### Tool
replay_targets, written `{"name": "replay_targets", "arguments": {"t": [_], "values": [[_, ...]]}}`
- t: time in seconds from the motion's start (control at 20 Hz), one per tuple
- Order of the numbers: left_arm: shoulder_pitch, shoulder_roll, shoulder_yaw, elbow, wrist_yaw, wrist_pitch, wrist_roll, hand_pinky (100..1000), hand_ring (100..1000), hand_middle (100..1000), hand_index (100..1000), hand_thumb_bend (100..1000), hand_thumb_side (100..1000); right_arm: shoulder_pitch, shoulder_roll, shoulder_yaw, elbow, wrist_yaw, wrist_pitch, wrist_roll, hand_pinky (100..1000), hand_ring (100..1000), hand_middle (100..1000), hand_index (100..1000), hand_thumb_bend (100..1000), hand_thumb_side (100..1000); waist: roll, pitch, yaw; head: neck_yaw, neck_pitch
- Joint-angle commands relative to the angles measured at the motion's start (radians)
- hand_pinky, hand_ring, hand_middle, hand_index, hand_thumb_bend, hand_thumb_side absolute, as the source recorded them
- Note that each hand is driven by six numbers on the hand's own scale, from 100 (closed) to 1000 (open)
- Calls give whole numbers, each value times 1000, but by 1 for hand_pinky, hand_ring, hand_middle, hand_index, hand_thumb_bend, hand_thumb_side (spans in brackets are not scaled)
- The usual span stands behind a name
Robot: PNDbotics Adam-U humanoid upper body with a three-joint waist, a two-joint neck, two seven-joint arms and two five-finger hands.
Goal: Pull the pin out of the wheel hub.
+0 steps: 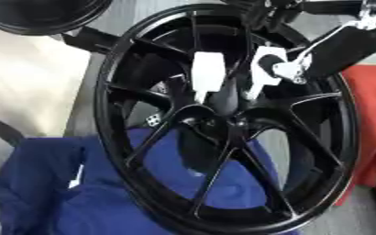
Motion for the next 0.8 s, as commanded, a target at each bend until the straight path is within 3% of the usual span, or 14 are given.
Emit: {"name": "replay_targets", "arguments": {"t": [0.05, 0.3, 0.8], "values": [[-9, 9, 3, -19, 5, 0, -3, 739, 711, 633, 735, 423, 462, -6, -33, -13, 0, -13, -4, 4, 858, 818, 820, 911, 174, 339, 2, -15, 0, -3, -8], [-12, 5, 2, -19, 8, 1, -4, 739, 711, 635, 735, 422, 464, -3, -32, -7, 16, 19, -10, 13, 876, 862, 842, 919, 208, 330, 2, -13, 2, -6, -12], [-13, -2, 2, -19, 10, 2, -7, 740, 711, 635, 734, 419, 467, 4, -22, -2, 47, 51, -6, -16, 866, 856, 833, 914, 200, 349, 3, -4, 5, -8, -18]]}}
